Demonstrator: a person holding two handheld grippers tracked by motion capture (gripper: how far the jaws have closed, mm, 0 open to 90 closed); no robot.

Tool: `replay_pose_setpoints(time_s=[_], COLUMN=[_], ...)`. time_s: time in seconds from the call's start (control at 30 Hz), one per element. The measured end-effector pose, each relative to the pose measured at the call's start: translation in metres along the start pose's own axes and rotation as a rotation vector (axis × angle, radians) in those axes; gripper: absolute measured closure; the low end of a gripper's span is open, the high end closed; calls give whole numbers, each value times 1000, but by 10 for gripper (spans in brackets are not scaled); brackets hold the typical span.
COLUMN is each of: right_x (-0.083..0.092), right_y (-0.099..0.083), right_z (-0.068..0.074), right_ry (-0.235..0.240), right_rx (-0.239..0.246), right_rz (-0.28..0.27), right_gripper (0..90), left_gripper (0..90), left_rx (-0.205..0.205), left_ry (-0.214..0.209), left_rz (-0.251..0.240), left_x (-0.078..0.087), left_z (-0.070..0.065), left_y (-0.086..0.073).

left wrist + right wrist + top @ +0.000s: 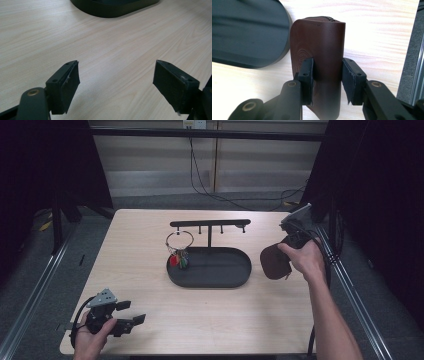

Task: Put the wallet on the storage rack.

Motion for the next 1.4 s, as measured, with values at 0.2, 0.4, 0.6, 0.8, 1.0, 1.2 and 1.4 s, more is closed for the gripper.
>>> replay_pose_setpoints(time_s=[0.2, 0.4, 0.6, 0.8, 1.0, 1.2, 1.4], right_x=[14, 20, 22, 17, 5, -5, -12], right_y=[4, 7, 11, 15, 20, 24, 25], right_z=[7, 15, 30, 51, 62, 73, 83], right_ry=[10, 8, 33, 83, 121, 157, 184], right_rx=[10, 28, 58, 90, 106, 111, 111], right_rz=[-27, -35, -42, -51, -41, -44, -46], right_gripper=[632, 632, 633, 632, 632, 632, 632], left_gripper=[209, 200, 199, 199, 199, 199, 199], left_rx=[9, 10, 12, 15, 15, 12, 12], left_ry=[3, 7, 8, 10, 19, 25, 20], left_rz=[-1, -1, -3, -6, 5, 18, 19], left_x=[0, 1, 1, 0, -1, -1, -1], left_z=[1, 2, 3, 4, 4, 5, 4], left_y=[0, 0, 0, 1, 0, -1, -2])
Point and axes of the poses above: each handheld gripper's, and its own axes: x roughly backward along the jaws, y roughly out of its top, z roughly to its left, the point moved 7 cm from there along -x, roughly forward along the jaws, and after that the axes turned 6 degrees about y, right-handed, at the moved point
